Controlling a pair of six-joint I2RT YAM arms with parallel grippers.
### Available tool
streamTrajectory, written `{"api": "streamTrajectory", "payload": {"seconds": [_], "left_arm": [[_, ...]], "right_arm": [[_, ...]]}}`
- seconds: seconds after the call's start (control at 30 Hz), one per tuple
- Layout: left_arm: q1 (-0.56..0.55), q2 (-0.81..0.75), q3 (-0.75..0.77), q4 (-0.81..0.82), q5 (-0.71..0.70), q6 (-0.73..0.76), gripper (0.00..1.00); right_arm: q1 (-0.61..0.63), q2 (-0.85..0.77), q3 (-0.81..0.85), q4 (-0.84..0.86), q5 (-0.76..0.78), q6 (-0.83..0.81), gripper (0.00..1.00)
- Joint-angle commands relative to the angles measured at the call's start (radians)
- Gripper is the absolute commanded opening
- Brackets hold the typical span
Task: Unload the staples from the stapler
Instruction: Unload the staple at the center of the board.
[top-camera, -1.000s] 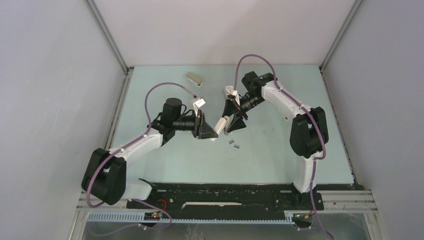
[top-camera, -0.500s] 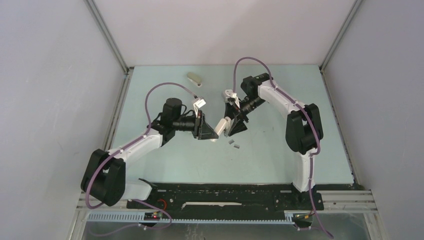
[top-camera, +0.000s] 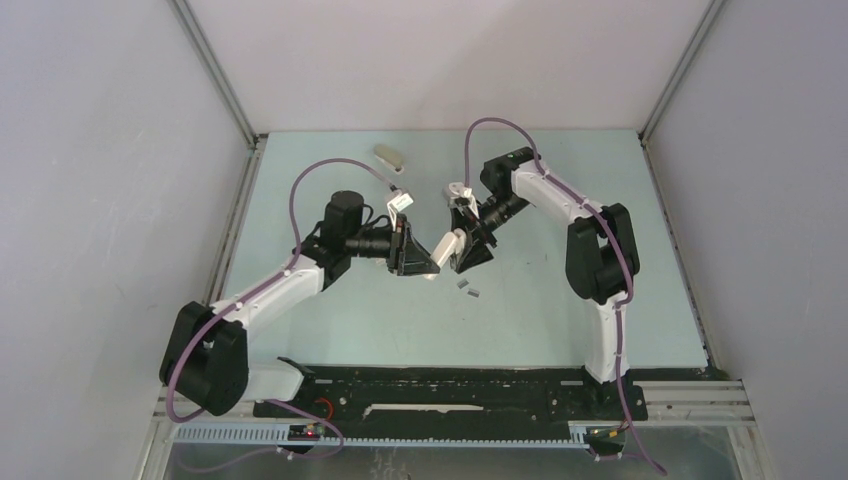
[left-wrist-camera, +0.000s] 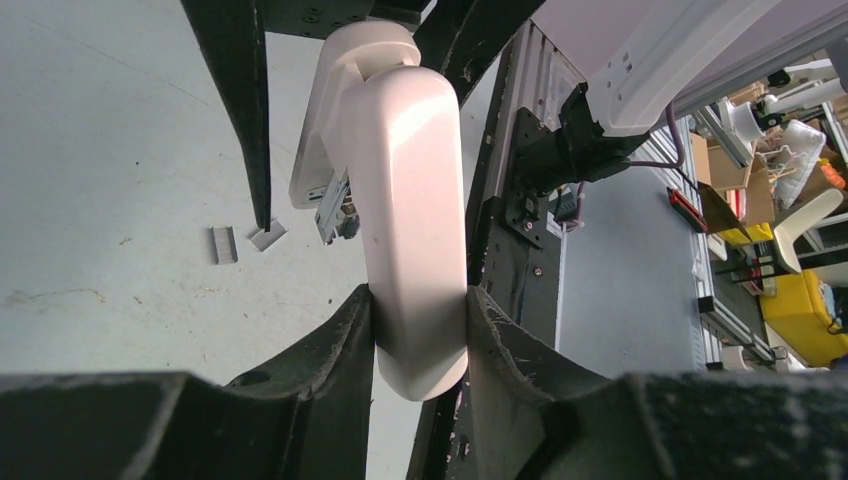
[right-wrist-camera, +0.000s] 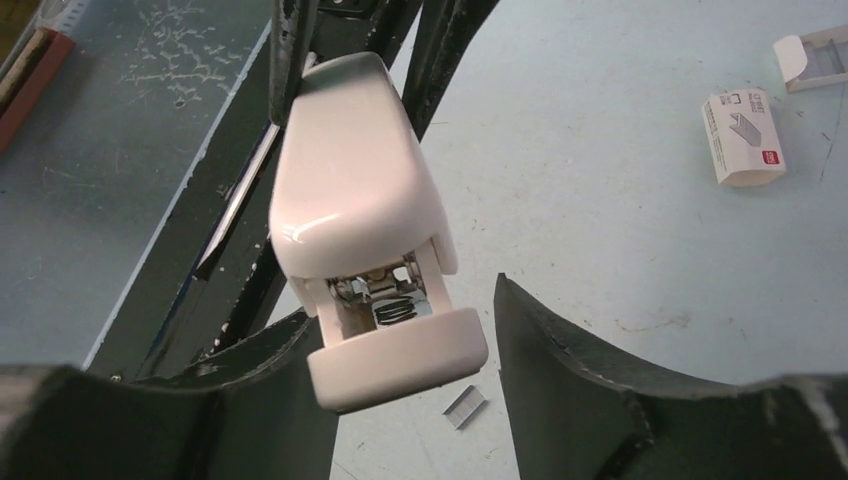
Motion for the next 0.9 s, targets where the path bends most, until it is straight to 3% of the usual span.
{"api": "streamTrajectory", "payload": {"seconds": [0.0,0.27,0.4,0.7,0.87], "left_arm": [[-0.009,-0.03,0.058,0.036,0.036,0.017,0.14],[-0.009,-0.022,0.055,0.037,0.02,0.025,0.14],[-0.009,-0.015,0.053,0.026,-0.002,0.044,0.15],[-0.008,0.019,0.049,-0.051,-0.115,0.116,0.29],[-0.009,0.047,0.041,-0.051,-0.165,0.141,0.3]], "right_arm": [[0.002,0.009,0.067,-0.094,-0.037,-0.085,0.59],[-0.003,0.001,0.075,-0.126,-0.026,-0.11,0.26],[-0.006,-0.005,0.066,-0.126,-0.019,-0.107,0.16],[-0.02,-0.065,-0.029,0.153,0.072,0.163,0.1],[-0.02,-0.079,-0.052,0.216,0.127,0.235,0.09]]}}
